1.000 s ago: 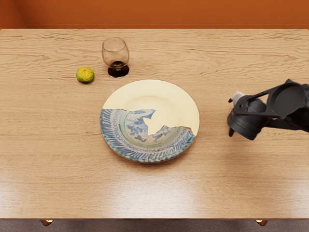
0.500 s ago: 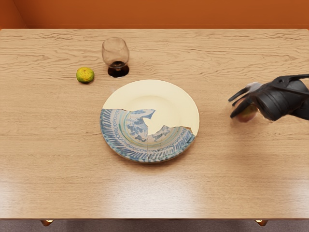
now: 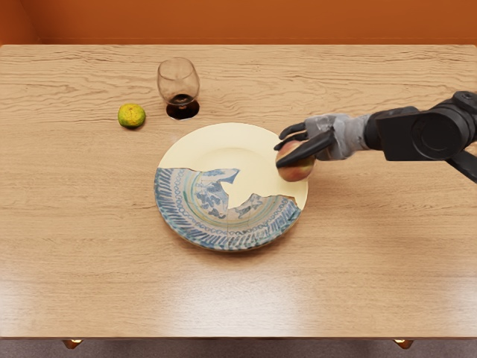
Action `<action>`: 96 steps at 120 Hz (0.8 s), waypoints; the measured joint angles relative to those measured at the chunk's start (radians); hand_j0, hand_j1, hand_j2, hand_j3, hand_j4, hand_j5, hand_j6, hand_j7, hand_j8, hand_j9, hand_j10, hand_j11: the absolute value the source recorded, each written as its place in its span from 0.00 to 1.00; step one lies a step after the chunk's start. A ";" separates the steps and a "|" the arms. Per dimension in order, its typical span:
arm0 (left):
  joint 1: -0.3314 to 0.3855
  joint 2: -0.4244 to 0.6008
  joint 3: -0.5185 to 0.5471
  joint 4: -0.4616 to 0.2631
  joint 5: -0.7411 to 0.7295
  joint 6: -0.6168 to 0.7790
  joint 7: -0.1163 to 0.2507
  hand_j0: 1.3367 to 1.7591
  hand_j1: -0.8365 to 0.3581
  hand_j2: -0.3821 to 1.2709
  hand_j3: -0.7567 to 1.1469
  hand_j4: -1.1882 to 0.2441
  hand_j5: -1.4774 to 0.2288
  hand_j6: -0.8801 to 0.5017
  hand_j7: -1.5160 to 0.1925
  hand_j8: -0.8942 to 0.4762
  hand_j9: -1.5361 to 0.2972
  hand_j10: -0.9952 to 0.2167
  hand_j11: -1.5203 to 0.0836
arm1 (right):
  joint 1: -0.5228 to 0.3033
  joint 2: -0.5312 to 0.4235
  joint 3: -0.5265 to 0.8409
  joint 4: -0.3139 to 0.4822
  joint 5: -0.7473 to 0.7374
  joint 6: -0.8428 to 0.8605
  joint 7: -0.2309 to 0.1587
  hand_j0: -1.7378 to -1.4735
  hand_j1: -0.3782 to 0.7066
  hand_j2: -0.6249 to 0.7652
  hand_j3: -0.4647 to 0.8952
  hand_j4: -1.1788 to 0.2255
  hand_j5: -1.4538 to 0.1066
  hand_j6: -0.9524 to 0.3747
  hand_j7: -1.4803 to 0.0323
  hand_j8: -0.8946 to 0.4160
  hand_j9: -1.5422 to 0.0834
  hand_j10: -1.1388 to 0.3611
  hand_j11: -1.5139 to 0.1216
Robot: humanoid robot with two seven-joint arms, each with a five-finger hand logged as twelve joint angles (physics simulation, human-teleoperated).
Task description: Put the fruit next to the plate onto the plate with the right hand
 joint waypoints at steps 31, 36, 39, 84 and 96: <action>0.000 0.000 0.000 0.000 0.000 0.000 0.000 0.76 0.98 0.23 0.40 0.82 0.86 0.63 0.88 0.65 0.83 0.81 0.94 | 0.006 0.105 0.000 -0.054 -0.021 0.006 0.000 0.38 0.61 0.46 0.34 0.25 0.15 0.20 0.23 0.54 0.21 0.66 0.19; 0.000 0.000 0.000 0.000 0.000 0.000 0.000 0.76 0.98 0.23 0.40 0.82 0.86 0.63 0.88 0.65 0.83 0.81 0.94 | 0.007 0.110 -0.001 -0.057 -0.023 0.007 0.000 0.38 0.61 0.44 0.34 0.25 0.15 0.17 0.23 0.52 0.21 0.66 0.19; 0.000 0.000 0.000 0.000 0.000 0.000 0.000 0.76 0.98 0.23 0.40 0.82 0.86 0.63 0.88 0.65 0.83 0.81 0.94 | 0.008 0.112 -0.002 -0.058 -0.024 0.008 -0.001 0.39 0.60 0.40 0.34 0.25 0.15 0.16 0.23 0.51 0.21 0.65 0.19; 0.000 0.000 0.000 0.000 0.000 0.000 0.000 0.76 0.98 0.23 0.40 0.82 0.86 0.63 0.88 0.65 0.83 0.81 0.94 | -0.069 -0.171 0.162 0.035 0.031 0.258 0.001 0.32 0.16 0.44 0.34 0.72 0.77 0.60 0.83 0.63 0.80 0.73 0.78; 0.000 0.000 0.001 0.000 0.000 0.000 0.000 0.76 0.98 0.23 0.40 0.82 0.86 0.63 0.88 0.65 0.83 0.81 0.94 | -0.116 -0.290 0.200 0.048 0.064 0.376 0.001 0.31 0.12 0.44 0.34 0.76 0.83 0.64 0.88 0.65 0.85 0.73 0.83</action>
